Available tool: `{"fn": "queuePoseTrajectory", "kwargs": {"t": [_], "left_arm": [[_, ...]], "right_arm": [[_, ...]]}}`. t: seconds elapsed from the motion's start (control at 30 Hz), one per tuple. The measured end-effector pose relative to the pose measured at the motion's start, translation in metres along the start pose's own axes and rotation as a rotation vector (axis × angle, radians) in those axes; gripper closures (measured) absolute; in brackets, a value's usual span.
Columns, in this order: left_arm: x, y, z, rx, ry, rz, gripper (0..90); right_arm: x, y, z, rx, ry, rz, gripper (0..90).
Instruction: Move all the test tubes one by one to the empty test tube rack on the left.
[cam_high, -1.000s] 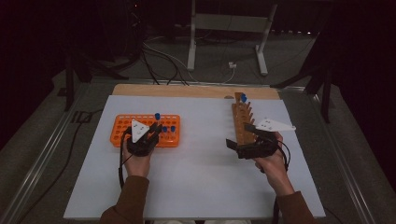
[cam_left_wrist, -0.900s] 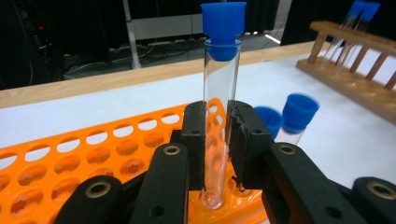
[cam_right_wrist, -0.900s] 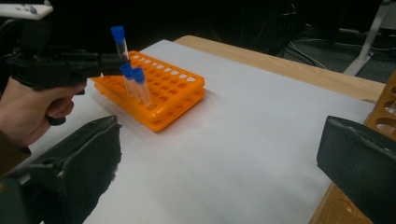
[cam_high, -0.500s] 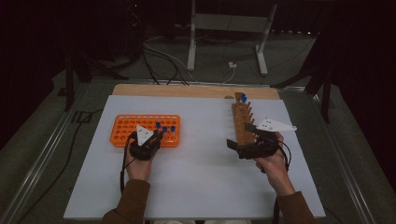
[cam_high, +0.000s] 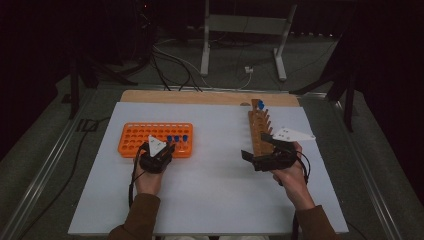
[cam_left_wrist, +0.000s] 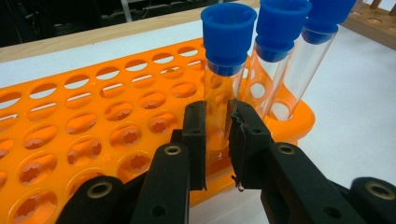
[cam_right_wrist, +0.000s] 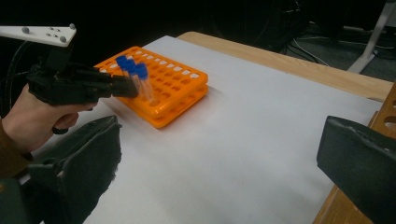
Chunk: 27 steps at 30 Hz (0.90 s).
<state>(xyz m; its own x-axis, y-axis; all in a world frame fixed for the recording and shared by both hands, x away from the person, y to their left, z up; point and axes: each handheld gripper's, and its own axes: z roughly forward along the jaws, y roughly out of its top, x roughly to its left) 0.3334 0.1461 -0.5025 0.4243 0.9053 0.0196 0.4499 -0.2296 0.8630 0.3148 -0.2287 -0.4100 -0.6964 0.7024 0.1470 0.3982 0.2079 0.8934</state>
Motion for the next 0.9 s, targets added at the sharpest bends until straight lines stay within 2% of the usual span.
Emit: {"fn": "queuePoseTrajectory", "kwargs": {"t": [0.07, 0.13, 0.2, 0.27, 0.47, 0.53, 0.6, 0.67, 0.8, 0.9], "left_arm": [[0.001, 0.001, 0.000, 0.006, -0.010, -0.008, 78.4], [0.003, 0.001, -0.001, 0.008, -0.032, -0.032, 76.8], [0.003, 0.001, -0.002, 0.018, -0.024, -0.048, 67.0], [0.005, 0.001, -0.005, 0.027, -0.037, -0.057, 63.0], [0.010, 0.005, -0.024, -0.019, -0.065, -0.086, 50.7], [0.012, 0.007, -0.032, -0.031, -0.098, -0.105, 46.4], [0.013, 0.008, -0.040, -0.057, -0.112, -0.112, 40.9], [0.013, 0.009, -0.048, -0.082, -0.107, -0.108, 37.1], [0.011, 0.011, -0.063, -0.109, -0.082, -0.109, 22.8], [0.011, 0.009, -0.074, -0.122, -0.085, -0.109, 16.8]], "right_arm": [[0.000, 0.000, 0.000, 0.003, 0.002, 0.000, 0.0], [0.001, 0.000, 0.000, 0.004, 0.002, -0.001, 0.0], [0.000, 0.000, 0.000, 0.003, 0.002, 0.000, 0.0], [-0.001, -0.001, 0.000, 0.004, 0.001, 0.005, 0.0], [0.000, -0.001, 0.002, 0.011, 0.003, 0.002, 0.0], [0.000, -0.001, 0.002, 0.009, 0.002, 0.003, 0.0], [0.000, -0.001, 0.002, 0.009, 0.000, 0.005, 0.0], [0.000, -0.001, 0.001, 0.008, 0.001, 0.008, 0.0], [0.000, -0.001, 0.001, 0.007, 0.003, 0.007, 0.0], [-0.001, -0.001, 0.000, 0.003, 0.000, 0.010, 0.0]]}}
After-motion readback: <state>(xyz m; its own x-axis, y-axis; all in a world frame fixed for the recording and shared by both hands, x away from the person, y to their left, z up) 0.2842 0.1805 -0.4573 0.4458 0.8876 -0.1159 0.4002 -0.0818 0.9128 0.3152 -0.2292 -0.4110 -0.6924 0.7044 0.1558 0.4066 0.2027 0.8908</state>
